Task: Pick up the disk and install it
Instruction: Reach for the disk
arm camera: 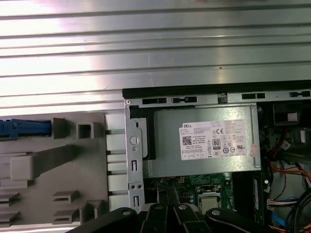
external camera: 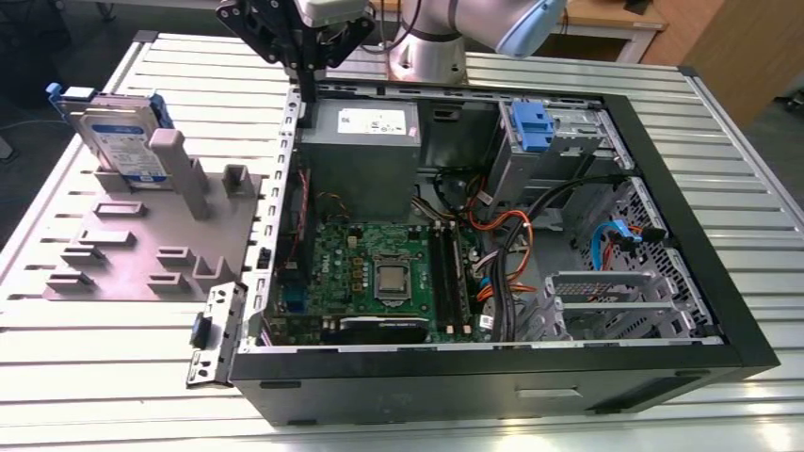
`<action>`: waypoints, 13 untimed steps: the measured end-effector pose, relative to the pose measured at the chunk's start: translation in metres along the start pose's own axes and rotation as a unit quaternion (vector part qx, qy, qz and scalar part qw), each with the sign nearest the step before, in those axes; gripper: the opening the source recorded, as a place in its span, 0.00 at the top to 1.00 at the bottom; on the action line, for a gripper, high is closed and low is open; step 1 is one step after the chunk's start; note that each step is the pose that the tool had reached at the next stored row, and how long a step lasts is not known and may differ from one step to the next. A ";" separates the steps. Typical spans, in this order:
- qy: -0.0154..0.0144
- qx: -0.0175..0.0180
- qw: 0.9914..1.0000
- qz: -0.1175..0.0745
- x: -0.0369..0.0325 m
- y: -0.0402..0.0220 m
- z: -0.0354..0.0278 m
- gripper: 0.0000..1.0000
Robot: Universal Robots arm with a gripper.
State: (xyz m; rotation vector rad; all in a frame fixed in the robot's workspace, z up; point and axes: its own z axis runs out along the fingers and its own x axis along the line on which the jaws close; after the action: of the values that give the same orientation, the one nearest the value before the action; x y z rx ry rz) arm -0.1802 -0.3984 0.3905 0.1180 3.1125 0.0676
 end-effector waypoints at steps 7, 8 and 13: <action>0.000 0.000 1.000 0.000 0.0009 -0.0001 0.0005 0.89; 0.000 0.000 1.000 0.000 0.0010 -0.0001 0.0005 0.89; 0.000 0.000 1.000 0.000 0.0030 -0.0003 0.0015 0.89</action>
State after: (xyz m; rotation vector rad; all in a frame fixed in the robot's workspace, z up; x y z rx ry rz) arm -0.1831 -0.3984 0.3889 0.1180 3.1126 0.0675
